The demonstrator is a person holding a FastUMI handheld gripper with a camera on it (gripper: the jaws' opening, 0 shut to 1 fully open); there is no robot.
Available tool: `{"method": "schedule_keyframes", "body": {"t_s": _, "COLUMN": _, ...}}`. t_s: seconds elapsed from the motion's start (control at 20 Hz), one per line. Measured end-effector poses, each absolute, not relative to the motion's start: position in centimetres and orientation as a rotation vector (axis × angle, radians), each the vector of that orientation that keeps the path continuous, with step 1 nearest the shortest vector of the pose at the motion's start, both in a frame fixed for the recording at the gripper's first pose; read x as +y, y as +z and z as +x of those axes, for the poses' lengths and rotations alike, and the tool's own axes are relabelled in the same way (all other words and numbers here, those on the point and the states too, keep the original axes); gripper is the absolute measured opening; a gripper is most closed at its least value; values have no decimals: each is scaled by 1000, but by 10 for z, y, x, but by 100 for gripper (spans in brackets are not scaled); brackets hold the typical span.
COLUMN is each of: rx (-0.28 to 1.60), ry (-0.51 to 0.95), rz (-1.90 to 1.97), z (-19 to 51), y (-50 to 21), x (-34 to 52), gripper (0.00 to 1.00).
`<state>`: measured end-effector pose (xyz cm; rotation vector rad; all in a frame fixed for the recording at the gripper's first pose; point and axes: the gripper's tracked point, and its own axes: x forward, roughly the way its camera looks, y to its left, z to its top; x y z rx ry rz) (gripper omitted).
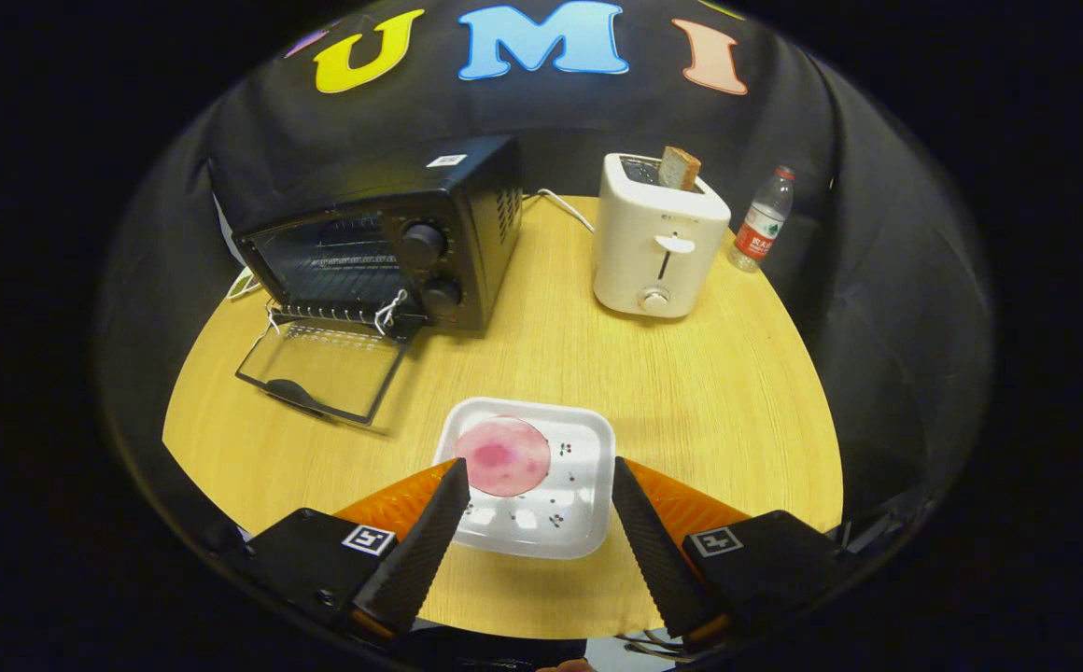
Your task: Open the toaster oven, put the food inside, and close the toaster oven door.
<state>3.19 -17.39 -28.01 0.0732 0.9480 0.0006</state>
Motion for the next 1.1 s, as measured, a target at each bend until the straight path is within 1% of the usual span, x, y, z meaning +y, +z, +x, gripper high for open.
{"method": "schedule_keyframes", "body": {"t_s": 0.45, "rx": 1086, "ry": 21, "rz": 171, "z": 23, "y": -318, "x": -220, "gripper": 99}}
{"method": "schedule_keyframes", "body": {"t_s": 0.9, "rx": 1217, "ry": 8, "rz": 208, "z": 27, "y": -360, "x": -219, "gripper": 98}}
{"method": "schedule_keyframes", "body": {"t_s": 1.1, "rx": 1268, "ry": -17, "rz": 152, "z": 24, "y": -372, "x": -219, "gripper": 98}}
